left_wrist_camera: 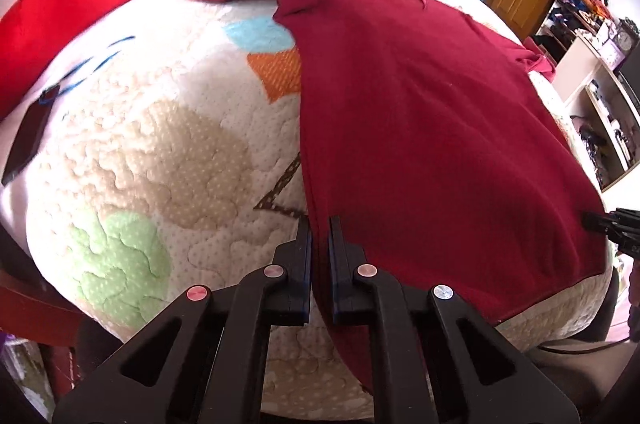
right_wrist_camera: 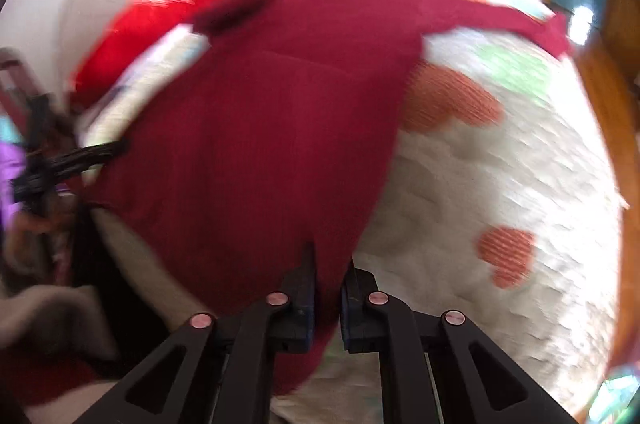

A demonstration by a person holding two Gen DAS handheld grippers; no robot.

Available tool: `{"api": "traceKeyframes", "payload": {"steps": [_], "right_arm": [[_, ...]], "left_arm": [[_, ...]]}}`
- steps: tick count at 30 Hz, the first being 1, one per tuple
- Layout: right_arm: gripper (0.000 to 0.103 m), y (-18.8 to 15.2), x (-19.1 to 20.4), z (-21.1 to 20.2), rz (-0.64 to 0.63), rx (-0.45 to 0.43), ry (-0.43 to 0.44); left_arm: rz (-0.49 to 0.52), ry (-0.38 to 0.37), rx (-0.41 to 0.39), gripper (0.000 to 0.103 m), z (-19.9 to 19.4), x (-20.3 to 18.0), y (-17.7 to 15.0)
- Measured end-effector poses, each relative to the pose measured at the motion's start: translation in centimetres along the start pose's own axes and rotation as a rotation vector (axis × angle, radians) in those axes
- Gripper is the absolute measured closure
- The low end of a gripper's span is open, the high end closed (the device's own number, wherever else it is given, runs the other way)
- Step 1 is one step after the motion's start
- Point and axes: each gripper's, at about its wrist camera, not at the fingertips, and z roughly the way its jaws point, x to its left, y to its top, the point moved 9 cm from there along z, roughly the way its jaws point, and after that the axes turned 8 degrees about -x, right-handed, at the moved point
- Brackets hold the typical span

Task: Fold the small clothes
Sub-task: 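Move both grippers over the dark red sweatshirt toward its sleeves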

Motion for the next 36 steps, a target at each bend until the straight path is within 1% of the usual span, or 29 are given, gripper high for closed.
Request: {"api": "traceKeyframes", "payload": {"steps": [1, 2, 3, 4, 5, 6, 7, 8, 10, 12, 13, 14, 15, 16, 17, 18, 22, 24, 26, 29, 31, 32, 34, 35, 36], "right_arm": [[0.093, 0.5, -0.4, -0.5, 0.013, -0.014, -0.006], [0.087, 1.2, -0.5, -1.5, 0.024, -0.050, 0.010], [0.080, 2.1, -0.7, -2.4, 0.013, -0.082, -0.008], [0.075, 3.1, -0.8, -3.4, -0.001, -0.120, -0.018], [0.067, 4.5, -0.6, -4.5, -0.020, -0.168, -0.027], [0.061, 5.5, -0.3, -5.0, -0.030, -0.196, -0.022], [0.060, 6.9, 0.1, -5.5, -0.044, -0.227, -0.009], [0.060, 7.3, 0.7, -5.4, -0.050, -0.240, 0.005], [0.060, 8.2, 2.2, -4.7, -0.071, -0.247, 0.015], [0.060, 9.6, 4.1, -3.1, -0.092, -0.244, 0.031], [0.060, 10.0, 5.1, -2.2, -0.091, -0.237, 0.040], [0.060, 10.5, 6.4, -0.8, -0.081, -0.225, 0.054], [0.060, 10.6, 7.4, 0.1, -0.079, -0.215, 0.064], [0.060, 11.3, 8.7, 1.3, -0.097, -0.213, 0.063], [0.060, 11.0, 9.2, 2.3, -0.108, -0.205, 0.060], [0.060, 11.5, 9.9, 3.2, -0.122, -0.202, 0.046], [0.060, 12.9, 10.9, 6.2, -0.109, -0.184, 0.043], [0.060, 13.2, 10.5, 7.3, -0.104, -0.174, 0.023], [0.060, 13.5, 10.0, 8.4, -0.090, -0.163, -0.001], [0.060, 13.2, 9.0, 10.8, -0.053, -0.113, -0.015], [0.060, 12.8, 8.9, 11.7, -0.047, -0.104, -0.012], [0.058, 12.8, 9.0, 11.6, -0.057, -0.125, -0.010], [0.053, 12.7, 9.2, 11.5, -0.063, -0.130, 0.002], [0.049, 12.7, 9.4, 11.5, -0.061, -0.129, 0.017], [0.042, 12.5, 9.7, 11.4, -0.061, -0.128, 0.030]], "left_arm": [[-0.010, -0.005, -0.004, 0.097, -0.2, 0.1, 0.0], [-0.013, -0.011, -0.008, 0.097, -0.6, 0.0, 0.2], [-0.012, -0.016, -0.019, 0.097, -1.1, -0.1, 0.5], [-0.015, -0.016, -0.028, 0.095, -1.5, -0.1, 0.9], [-0.021, -0.017, -0.037, 0.095, -2.0, -0.1, 1.4], [-0.028, -0.020, -0.043, 0.095, -2.4, -0.2, 1.9], [-0.033, -0.018, -0.057, 0.095, -2.9, -0.2, 2.6], [-0.034, -0.013, -0.072, 0.095, -3.1, -0.3, 3.2], [-0.028, -0.002, -0.103, 0.094, -3.5, -0.6, 4.5], [-0.028, 0.005, -0.120, 0.089, -3.4, -1.0, 5.5], [-0.034, 0.005, -0.123, 0.081, -3.2, -1.2, 6.0], [-0.039, -0.004, -0.129, 0.068, -2.8, -1.6, 6.6], [-0.041, -0.012, -0.137, 0.061, -2.4, -2.0, 7.1], [-0.042, -0.013, -0.143, 0.052, -2.2, -2.3, 7.4], [-0.044, -0.011, -0.148, 0.050, -1.7, -2.5, 7.8], [-0.047, -0.011, -0.149, 0.050, -1.1, -2.8, 8.3], [-0.050, -0.021, -0.114, 0.051, 1.8, -3.9, 8.8], [-0.048, -0.020, -0.103, 0.051, 3.2, -4.2, 8.9], [-0.042, 0.000, -0.095, 0.050, 4.5, -4.2, 8.8], [-0.049, 0.022, -0.066, 0.050, 6.5, -3.6, 8.5], [-0.058, 0.020, -0.060, 0.050, 7.3, -3.4, 8.3], [-0.056, 0.020, -0.070, 0.050, 7.4, -3.3, 8.3], [-0.046, 0.022, -0.079, 0.049, 7.4, -3.4, 8.4], [-0.043, 0.024, -0.080, 0.049, 7.4, -3.3, 8.5], [-0.045, 0.024, -0.082, 0.049, 7.5, -3.3, 8.5]]}}
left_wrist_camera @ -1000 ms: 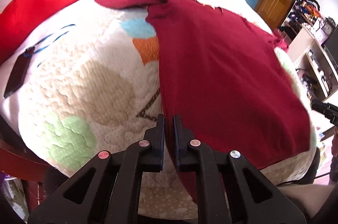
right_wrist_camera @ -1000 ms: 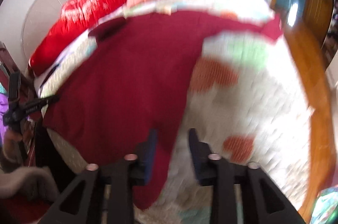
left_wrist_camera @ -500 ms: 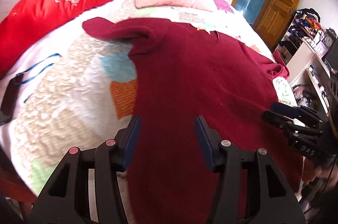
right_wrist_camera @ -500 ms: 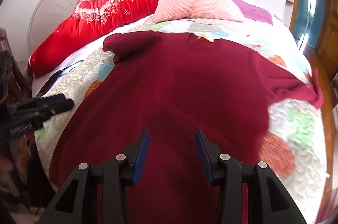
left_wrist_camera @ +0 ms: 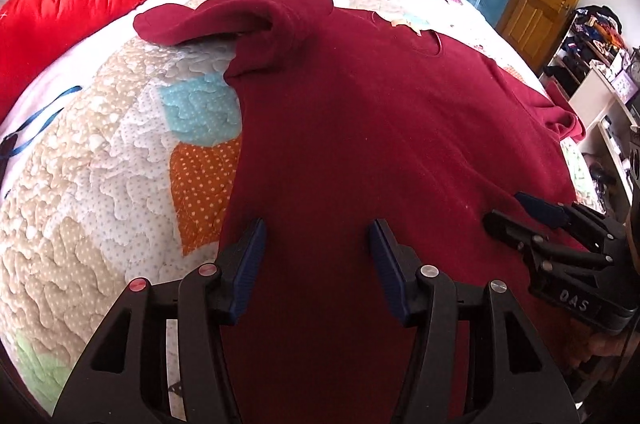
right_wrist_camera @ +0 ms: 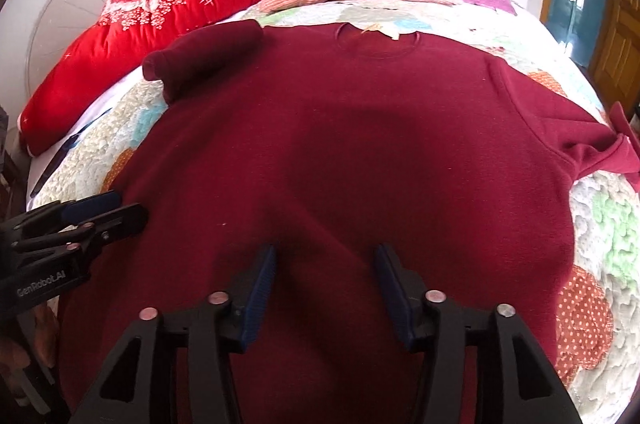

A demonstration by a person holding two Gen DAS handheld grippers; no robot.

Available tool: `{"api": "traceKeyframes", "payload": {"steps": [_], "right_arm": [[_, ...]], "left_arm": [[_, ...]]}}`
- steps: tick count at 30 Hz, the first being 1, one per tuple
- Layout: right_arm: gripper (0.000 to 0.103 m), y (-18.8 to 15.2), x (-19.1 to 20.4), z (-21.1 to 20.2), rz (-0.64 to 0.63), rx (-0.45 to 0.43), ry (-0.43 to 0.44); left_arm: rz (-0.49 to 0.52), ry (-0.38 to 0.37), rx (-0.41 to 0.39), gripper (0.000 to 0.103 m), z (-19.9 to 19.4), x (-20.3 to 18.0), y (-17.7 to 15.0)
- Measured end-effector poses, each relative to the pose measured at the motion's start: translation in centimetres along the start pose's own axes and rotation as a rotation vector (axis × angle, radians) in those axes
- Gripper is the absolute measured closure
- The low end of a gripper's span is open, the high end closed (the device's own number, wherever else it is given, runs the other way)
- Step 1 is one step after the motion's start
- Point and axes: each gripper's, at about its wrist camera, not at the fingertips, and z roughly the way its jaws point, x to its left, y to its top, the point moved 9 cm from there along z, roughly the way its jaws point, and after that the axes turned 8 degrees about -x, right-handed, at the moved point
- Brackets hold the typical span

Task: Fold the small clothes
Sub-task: 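Move both grippers over the dark red sweatshirt toward its sleeves, then grasp the sweatshirt sleeve cuff with the left gripper and lift it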

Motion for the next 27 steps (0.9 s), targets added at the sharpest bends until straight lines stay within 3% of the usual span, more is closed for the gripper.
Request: {"api": "traceKeyframes", "payload": {"steps": [3, 10, 15, 19, 27], "right_arm": [[0.035, -0.1, 0.7, 0.0, -0.032, -0.001, 0.002], [0.036, 0.8, 1.3, -1.1, 0.002, -0.009, 0.012], [0.036, 1.0, 2.1, -0.6, 0.000, -0.025, 0.016], [0.033, 0.7, 2.0, 0.1, -0.006, -0.048, 0.016], [0.016, 0.5, 2.9, 0.6, -0.036, -0.067, 0.042]], "left_arm": [[-0.008, -0.002, -0.004, 0.049, 0.0, 0.0, 0.0], [-0.009, -0.005, -0.012, 0.049, -0.5, 0.3, 0.6], [-0.049, 0.009, -0.050, 0.049, -1.5, 2.6, 2.2], [-0.136, 0.044, -0.081, 0.049, -1.6, 6.7, 4.5], [-0.418, 0.065, -0.132, 0.049, 1.6, 16.4, 11.8]]}}
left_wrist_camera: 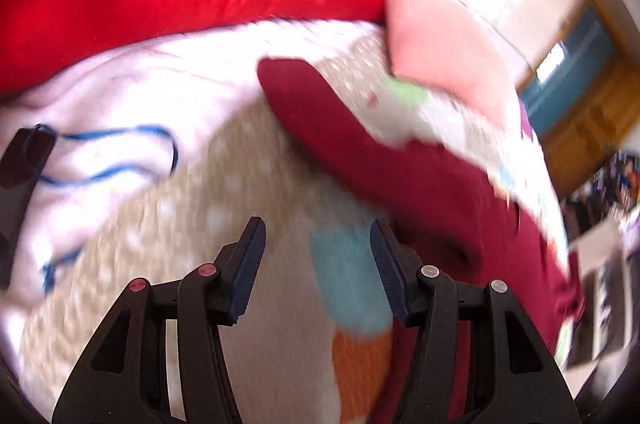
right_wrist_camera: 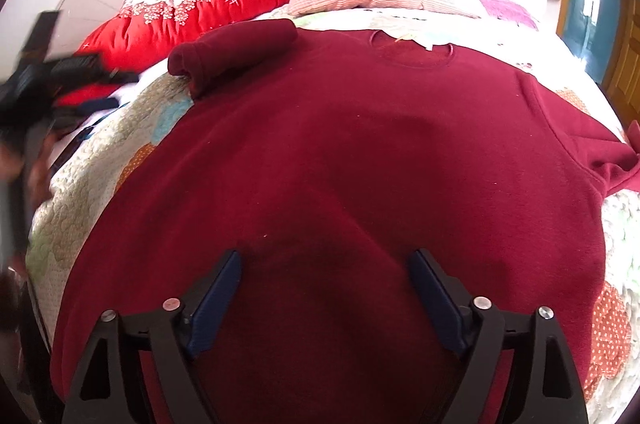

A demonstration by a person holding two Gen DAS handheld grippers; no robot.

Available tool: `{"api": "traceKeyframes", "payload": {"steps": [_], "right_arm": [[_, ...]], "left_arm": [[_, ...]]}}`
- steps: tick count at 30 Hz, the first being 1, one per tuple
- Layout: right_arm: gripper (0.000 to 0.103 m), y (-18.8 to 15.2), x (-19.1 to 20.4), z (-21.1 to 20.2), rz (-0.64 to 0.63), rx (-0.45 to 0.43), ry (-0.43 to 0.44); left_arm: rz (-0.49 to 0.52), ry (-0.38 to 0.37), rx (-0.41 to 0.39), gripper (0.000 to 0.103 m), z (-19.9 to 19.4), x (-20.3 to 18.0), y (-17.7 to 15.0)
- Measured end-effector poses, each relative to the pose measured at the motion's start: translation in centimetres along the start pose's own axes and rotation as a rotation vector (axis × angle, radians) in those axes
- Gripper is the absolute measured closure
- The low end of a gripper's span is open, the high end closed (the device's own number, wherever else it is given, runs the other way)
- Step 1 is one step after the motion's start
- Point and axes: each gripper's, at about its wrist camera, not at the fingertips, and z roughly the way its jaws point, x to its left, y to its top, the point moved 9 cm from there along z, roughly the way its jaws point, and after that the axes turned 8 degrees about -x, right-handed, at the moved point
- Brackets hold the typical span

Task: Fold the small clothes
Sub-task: 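Grasp the sweatshirt sleeve cuff with the left gripper and lift it, then lay the held sleeve across the sweatshirt back and open the left gripper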

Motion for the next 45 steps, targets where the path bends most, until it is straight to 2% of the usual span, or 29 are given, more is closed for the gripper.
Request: {"api": "traceKeyframes", "payload": {"steps": [3, 6, 10, 13, 15, 16, 17, 19, 23, 25, 28, 30, 33, 37, 41, 45], "right_arm": [[0.012, 0.0, 0.1, 0.1, 0.006, 0.001, 0.018], [0.008, -0.1, 0.3, 0.3, -0.001, 0.005, 0.028], [0.004, -0.2, 0.5, 0.3, 0.000, 0.006, 0.041], [0.002, -0.2, 0.5, 0.3, 0.017, 0.004, 0.065], [0.001, -0.2, 0.6, 0.4, 0.016, 0.007, 0.069], [0.001, -0.3, 0.6, 0.4, 0.014, 0.009, 0.068], [0.001, -0.3, 0.6, 0.5, 0.012, 0.011, 0.065], [0.001, -0.3, 0.5, 0.5, 0.014, 0.011, 0.067], [0.001, -0.4, 0.3, 0.5, 0.021, 0.011, 0.075], [0.001, -0.4, 0.2, 0.7, 0.020, 0.016, 0.071], [0.001, -0.4, 0.2, 0.7, 0.019, 0.017, 0.070], [0.001, -0.4, 0.2, 0.7, 0.020, 0.016, 0.072], [0.004, 0.0, -0.2, 0.0, 0.052, 0.010, 0.084], [0.007, 1.2, -2.8, -2.5, 0.180, -0.027, 0.082], [0.007, 2.1, -8.5, -5.6, 0.292, -0.073, -0.019], [0.007, 2.9, -12.6, -8.2, 0.347, -0.119, -0.093]], "left_arm": [[-0.054, 0.019, -0.025, 0.049, 2.5, 1.1, 2.9], [-0.097, 0.044, -0.014, 0.049, 5.5, 1.6, 4.6], [-0.167, 0.062, 0.021, 0.049, 9.8, 2.0, 5.3], [-0.164, 0.043, 0.001, 0.050, 11.3, 1.7, 5.7], [-0.134, 0.059, -0.009, 0.084, 11.7, 1.6, 6.0], [-0.115, 0.064, 0.006, 0.097, 11.8, 1.7, 6.1], [-0.117, 0.056, 0.011, 0.097, 11.9, 1.6, 6.4], [-0.118, 0.051, -0.020, 0.097, 10.5, 2.0, 7.8], [-0.081, 0.062, -0.169, 0.097, 4.5, 2.4, 13.5], [-0.065, 0.049, -0.216, 0.097, 1.8, 1.9, 15.6], [-0.015, -0.004, -0.288, 0.097, -2.7, -1.0, 18.1], [0.016, -0.056, -0.319, 0.097, -5.1, -3.6, 18.6], [0.095, -0.159, -0.335, 0.098, -8.0, -9.2, 17.4], [0.239, -0.295, -0.298, 0.097, -8.9, -18.5, 12.5], [0.319, -0.434, -0.150, 0.098, -5.6, -26.9, 3.9], [0.356, -0.511, 0.009, 0.098, -0.4, -32.1, -5.3]]}}
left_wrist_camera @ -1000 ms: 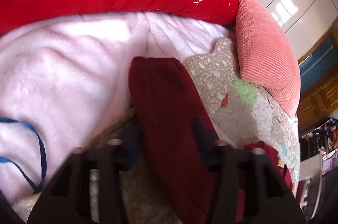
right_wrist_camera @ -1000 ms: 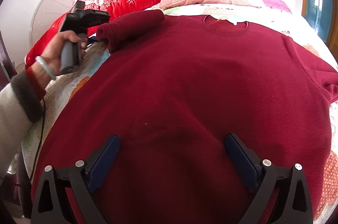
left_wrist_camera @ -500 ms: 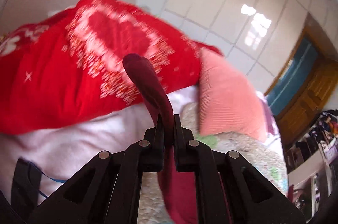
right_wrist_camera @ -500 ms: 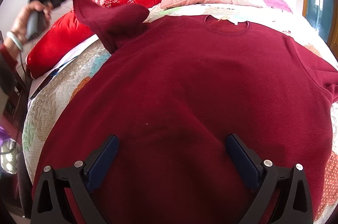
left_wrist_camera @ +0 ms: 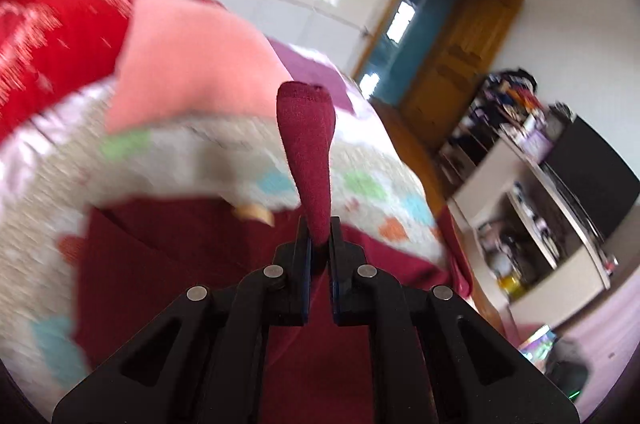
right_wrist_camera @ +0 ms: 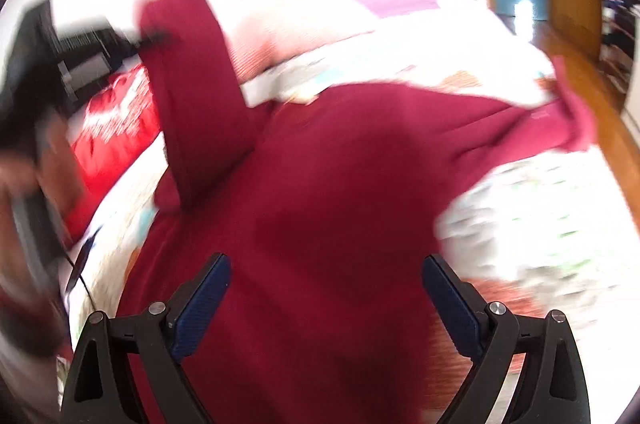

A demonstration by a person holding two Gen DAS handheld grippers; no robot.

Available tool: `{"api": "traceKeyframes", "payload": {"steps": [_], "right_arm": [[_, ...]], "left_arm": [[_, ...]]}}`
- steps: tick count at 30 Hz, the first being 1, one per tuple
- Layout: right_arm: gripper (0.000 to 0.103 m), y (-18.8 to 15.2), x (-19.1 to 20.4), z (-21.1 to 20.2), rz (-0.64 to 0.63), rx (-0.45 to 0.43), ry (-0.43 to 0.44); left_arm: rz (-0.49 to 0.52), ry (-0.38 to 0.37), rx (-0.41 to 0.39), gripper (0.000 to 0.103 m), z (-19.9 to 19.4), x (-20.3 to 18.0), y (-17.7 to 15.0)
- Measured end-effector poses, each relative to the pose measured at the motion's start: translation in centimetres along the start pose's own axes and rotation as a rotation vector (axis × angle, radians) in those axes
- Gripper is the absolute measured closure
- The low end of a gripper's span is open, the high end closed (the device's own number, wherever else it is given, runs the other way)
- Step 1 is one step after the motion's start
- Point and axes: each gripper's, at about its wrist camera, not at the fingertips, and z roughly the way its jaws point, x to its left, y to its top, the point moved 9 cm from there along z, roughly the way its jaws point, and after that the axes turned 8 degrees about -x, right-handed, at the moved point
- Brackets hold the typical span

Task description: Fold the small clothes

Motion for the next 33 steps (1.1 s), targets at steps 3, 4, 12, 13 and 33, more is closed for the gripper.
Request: {"api": "traceKeyframes", "payload": {"steps": [3, 4, 12, 13, 33], "right_arm": [[0.007, 1.2, -1.7, -0.7, 0.033, -0.012, -0.027], [0.007, 1.6, -2.0, -0.8, 0.039, -0.018, -0.028], [0.007, 3.8, -2.6, -0.3, 0.034, -0.046, -0.042], [0.007, 4.0, -2.5, -0.3, 0.025, -0.048, -0.042], [0.028, 5.2, -5.0, 9.2, -0.292, 0.094, -0.270]], "left_arm": [[0.022, -0.072, 0.128, 0.097, 4.5, -2.9, -4.9], [0.042, -0.065, 0.160, 0.095, 5.3, -3.5, -6.0], [0.136, -0.039, 0.187, 0.055, 0.7, -1.9, -6.2], [0.133, 0.008, 0.155, 0.043, -0.8, -0.2, -5.5], [0.061, 0.370, 0.111, 0.036, -3.6, 16.5, -7.9]]}}
